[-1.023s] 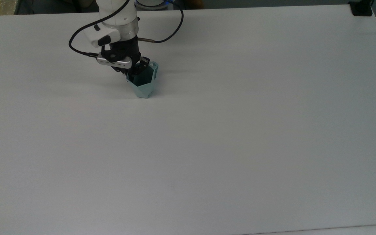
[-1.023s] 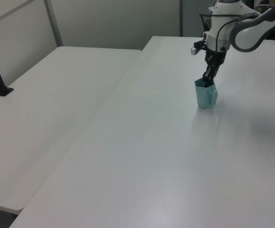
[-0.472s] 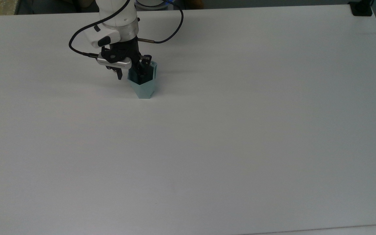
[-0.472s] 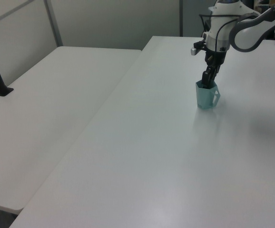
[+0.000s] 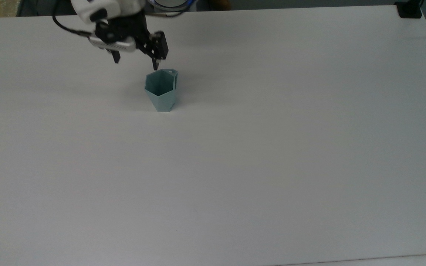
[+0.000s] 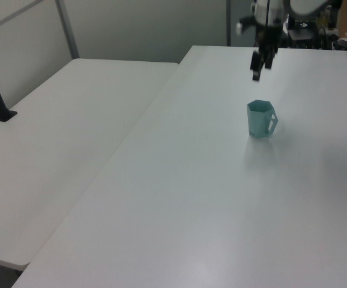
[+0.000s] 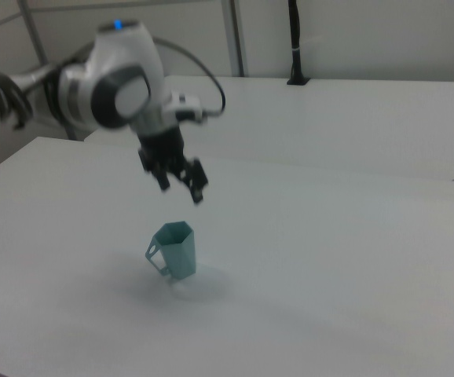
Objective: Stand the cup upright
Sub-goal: 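Open the gripper and raise it away from the cup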
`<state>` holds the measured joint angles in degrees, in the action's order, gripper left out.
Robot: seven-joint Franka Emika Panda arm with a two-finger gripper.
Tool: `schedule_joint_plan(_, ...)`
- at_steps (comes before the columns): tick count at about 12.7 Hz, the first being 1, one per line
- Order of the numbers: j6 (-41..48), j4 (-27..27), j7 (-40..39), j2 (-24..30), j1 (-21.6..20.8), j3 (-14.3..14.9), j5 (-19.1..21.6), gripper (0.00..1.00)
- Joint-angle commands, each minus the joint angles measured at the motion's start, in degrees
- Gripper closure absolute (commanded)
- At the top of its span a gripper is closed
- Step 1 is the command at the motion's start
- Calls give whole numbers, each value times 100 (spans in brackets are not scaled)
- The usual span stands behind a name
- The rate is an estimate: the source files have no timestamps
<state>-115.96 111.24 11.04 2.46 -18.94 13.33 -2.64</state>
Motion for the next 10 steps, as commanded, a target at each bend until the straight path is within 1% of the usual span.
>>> schedule_joint_plan(1,1152,-1077,-407,53,48,20,158,0)
schedule_joint_plan(2,1494,-1165,-967,149,222,20,158,0)
schedule_joint_plan(3,1749,-1270,-1303,176,329,20,158,0)
schedule_joint_plan(4,2239,-1480,-1585,185,417,29,158,0)
schedule_joint_plan(5,2409,-1604,-1718,185,452,29,150,0)
schedule_joint_plan(10,2367,-1596,-1623,124,391,29,115,0)
